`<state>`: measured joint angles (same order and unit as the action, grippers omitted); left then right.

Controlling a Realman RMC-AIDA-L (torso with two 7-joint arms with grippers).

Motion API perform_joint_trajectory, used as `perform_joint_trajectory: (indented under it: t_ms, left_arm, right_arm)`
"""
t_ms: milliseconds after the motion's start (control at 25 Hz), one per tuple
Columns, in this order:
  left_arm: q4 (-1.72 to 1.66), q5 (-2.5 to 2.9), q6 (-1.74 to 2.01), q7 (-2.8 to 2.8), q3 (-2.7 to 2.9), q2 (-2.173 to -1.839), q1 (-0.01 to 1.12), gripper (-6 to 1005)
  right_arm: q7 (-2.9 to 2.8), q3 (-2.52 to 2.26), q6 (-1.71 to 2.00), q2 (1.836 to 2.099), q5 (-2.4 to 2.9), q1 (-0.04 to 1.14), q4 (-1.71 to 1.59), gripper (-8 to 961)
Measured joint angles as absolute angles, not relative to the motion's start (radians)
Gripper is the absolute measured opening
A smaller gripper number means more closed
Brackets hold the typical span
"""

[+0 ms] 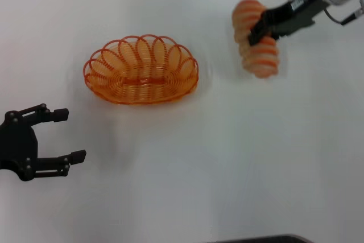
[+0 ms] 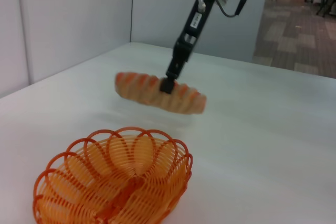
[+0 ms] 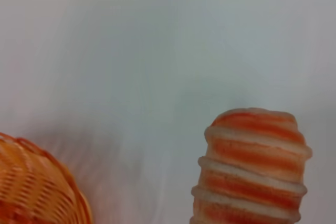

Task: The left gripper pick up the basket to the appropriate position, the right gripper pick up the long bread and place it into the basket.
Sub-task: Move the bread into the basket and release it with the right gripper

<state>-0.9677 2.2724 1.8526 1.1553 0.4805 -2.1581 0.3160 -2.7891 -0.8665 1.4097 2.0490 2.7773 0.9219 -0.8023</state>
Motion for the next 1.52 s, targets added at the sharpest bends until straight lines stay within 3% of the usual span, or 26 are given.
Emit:
perform_joint_trajectory:
  t_ms: [360, 760, 1520]
  left_arm:
    - [-0.967, 2.270, 1.853, 1.158, 0.475, -2.157, 0.318, 900]
    - [-0.967, 2.268, 1.852, 1.158, 0.474, -2.157, 0.324, 900]
    - [-0.942, 2.243, 1.845, 1.161, 0.423, -2.157, 0.325, 900]
  right_arm:
    - [-2.526, -0.893, 1.348, 2.088, 2.715, 1.024, -0.844, 435]
    - [-2.137, -1.073, 1.395, 2.091, 2.425, 1.053, -0.896, 346]
    - [-2.080, -1.377, 1.384, 2.102, 2.467, 1.051, -0.897, 212]
